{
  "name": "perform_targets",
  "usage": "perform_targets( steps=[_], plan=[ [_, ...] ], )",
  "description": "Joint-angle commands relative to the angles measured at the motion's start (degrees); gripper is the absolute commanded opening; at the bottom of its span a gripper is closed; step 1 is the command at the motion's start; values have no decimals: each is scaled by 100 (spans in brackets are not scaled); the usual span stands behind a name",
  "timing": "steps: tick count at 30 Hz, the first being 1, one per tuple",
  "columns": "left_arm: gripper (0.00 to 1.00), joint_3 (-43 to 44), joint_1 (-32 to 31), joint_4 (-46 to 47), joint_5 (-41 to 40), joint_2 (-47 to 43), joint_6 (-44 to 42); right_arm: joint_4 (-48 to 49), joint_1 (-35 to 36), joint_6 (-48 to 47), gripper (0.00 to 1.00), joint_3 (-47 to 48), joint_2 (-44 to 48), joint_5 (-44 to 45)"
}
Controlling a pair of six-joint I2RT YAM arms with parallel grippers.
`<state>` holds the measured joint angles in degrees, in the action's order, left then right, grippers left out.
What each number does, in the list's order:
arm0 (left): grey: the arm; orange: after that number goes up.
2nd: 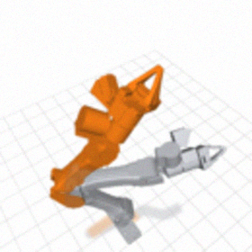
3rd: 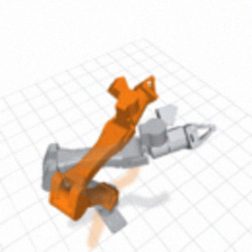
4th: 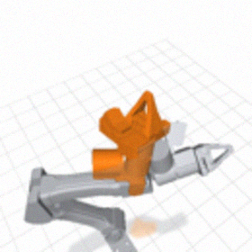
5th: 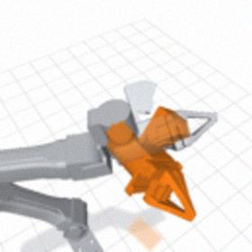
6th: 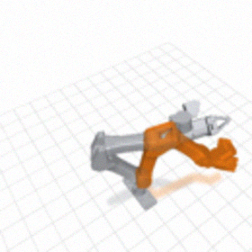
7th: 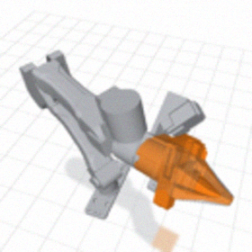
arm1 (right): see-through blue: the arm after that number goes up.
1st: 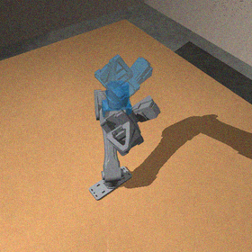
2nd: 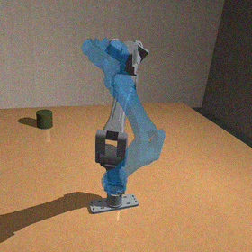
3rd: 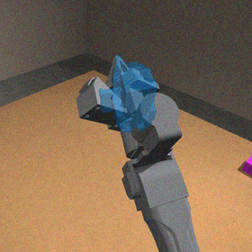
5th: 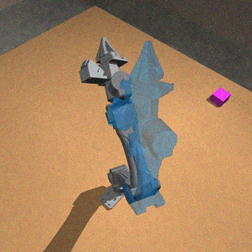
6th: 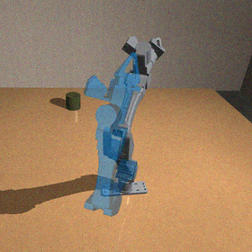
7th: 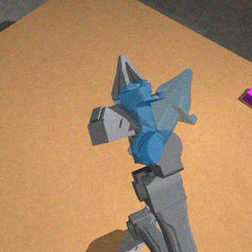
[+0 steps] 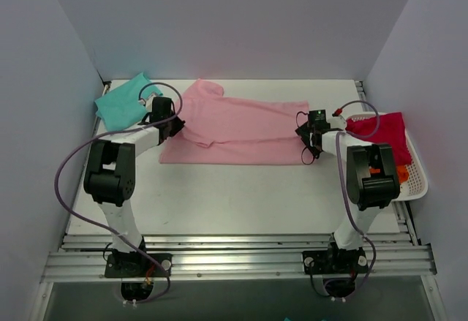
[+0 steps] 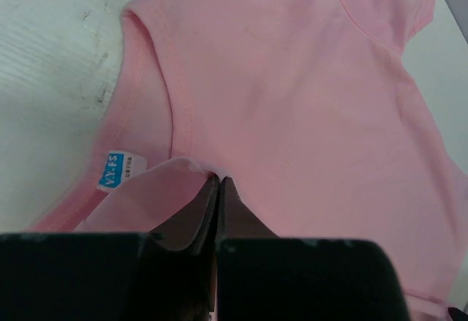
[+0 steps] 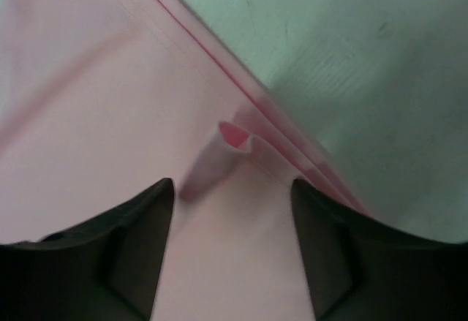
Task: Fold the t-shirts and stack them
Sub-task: Fold the flattened tshirt in 1/3 of the way
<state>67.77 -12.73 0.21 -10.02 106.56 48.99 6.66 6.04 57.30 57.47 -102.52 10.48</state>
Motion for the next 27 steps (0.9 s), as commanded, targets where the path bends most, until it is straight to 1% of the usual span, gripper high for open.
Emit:
perform_targets(
  steps=[1, 3, 4, 5, 8, 11, 12, 15, 16, 19, 21, 22, 24, 25, 26, 27],
  plan=[
    [4, 692, 323, 6, 1358, 722, 557, -68, 37, 18, 69, 334, -128, 279],
    [9, 1123, 534, 23, 1835, 1032, 812, -68, 46, 53, 81, 370, -163, 314],
    [15, 1273, 596, -12, 2002, 1294, 1083, -24, 37, 62, 83, 379, -163, 297],
    [35, 1439, 657, -3, 2274, 1384, 1225, 2, 37, 71, 83, 344, -128, 279],
    [75, 1564, 825, 269, 2373, 1499, 1735, 81, 37, 89, 83, 265, 64, 305],
    [90, 1967, 956, 322, 2242, 1595, 2078, 55, 46, 54, 83, 159, 337, 376],
    [91, 2395, 1018, 113, 2250, 1657, 2158, 46, 46, 27, 83, 98, 408, 411],
    [91, 3038, 1071, -11, 2286, 1911, 2299, 11, 46, -43, 82, -25, 715, 507],
    [91, 3458, 1080, -386, 2137, 1982, 2273, 37, 46, -69, 82, -139, 785, 542],
    [91, 3743, 1106, -259, 2075, 1860, 2150, 116, 98, -157, 82, -358, 1093, 587],
    [91, 3691, 1062, -136, 1952, 1649, 1949, 300, 195, -271, 81, -517, 1330, 578],
    [91, 3639, 1036, -118, 1882, 1379, 1652, 580, 291, -341, 80, -587, 1401, 561],
    [91, 3332, 966, 127, 1732, 1070, 1316, 880, 809, -595, 79, -650, 1507, 621],
    [91, 3148, 939, 163, 1688, 729, 1036, 1064, 1028, -684, 79, -597, 1489, 665],
    [91, 2685, 904, 233, 1635, 551, 903, 1075, 1474, -763, 79, -310, 1333, 683],
    [91, 2411, 895, 408, 1618, 158, 780, 1022, 1687, -903, 79, -107, 1209, 701]
  ],
)
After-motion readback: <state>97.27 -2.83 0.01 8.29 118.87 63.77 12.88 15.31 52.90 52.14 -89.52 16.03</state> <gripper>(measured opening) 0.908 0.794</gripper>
